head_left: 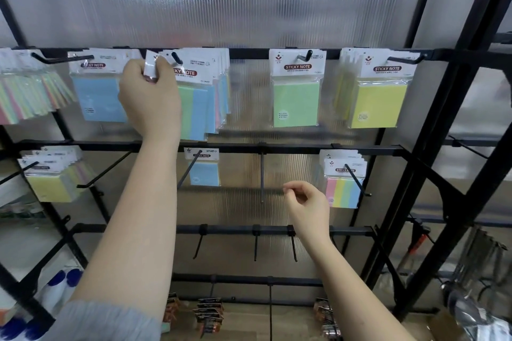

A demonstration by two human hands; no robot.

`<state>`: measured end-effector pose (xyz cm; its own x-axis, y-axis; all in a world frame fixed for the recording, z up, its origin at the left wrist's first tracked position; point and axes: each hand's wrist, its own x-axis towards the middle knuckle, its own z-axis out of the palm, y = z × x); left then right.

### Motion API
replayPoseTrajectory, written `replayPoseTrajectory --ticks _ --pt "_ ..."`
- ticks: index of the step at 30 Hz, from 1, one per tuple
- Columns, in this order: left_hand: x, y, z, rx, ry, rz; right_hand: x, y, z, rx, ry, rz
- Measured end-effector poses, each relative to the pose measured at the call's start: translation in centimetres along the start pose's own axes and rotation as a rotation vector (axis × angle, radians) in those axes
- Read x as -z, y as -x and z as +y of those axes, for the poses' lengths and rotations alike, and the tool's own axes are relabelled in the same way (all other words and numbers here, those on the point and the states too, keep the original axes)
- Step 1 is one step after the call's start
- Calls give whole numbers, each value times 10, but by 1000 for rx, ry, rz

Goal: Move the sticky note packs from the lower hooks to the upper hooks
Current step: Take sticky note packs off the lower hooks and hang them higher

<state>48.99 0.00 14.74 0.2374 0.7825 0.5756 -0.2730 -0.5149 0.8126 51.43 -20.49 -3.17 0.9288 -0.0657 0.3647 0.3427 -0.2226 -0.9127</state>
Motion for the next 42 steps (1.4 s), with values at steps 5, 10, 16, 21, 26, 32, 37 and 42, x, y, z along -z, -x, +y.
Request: replayPoseTrajectory --ticks 5,10,16,21,26,32,37,42 --pt "-11 -4 -1 49 -39 -56 3 -3 2 -10 19 16" --pt "-23 -3 -2 31 -99 -1 7 -4 3 -21 23 14" --pt "-23 3 -8 4 -342 70 15 -6 5 -20 26 23" --pt "-18 24 -16 -10 -226 87 22 -8 13 -37 33 31" --pt "-8 54 -35 70 -152 56 33 -13 17 -91 37 45" --pt "5 97 -62 253 -212 -53 47 -21 33 -195 90 116" --pt "7 123 -71 369 -260 -351 63 -36 46 -320 131 232" --pt "-3 142 -72 338 -278 -644 78 -56 48 -315 154 307"
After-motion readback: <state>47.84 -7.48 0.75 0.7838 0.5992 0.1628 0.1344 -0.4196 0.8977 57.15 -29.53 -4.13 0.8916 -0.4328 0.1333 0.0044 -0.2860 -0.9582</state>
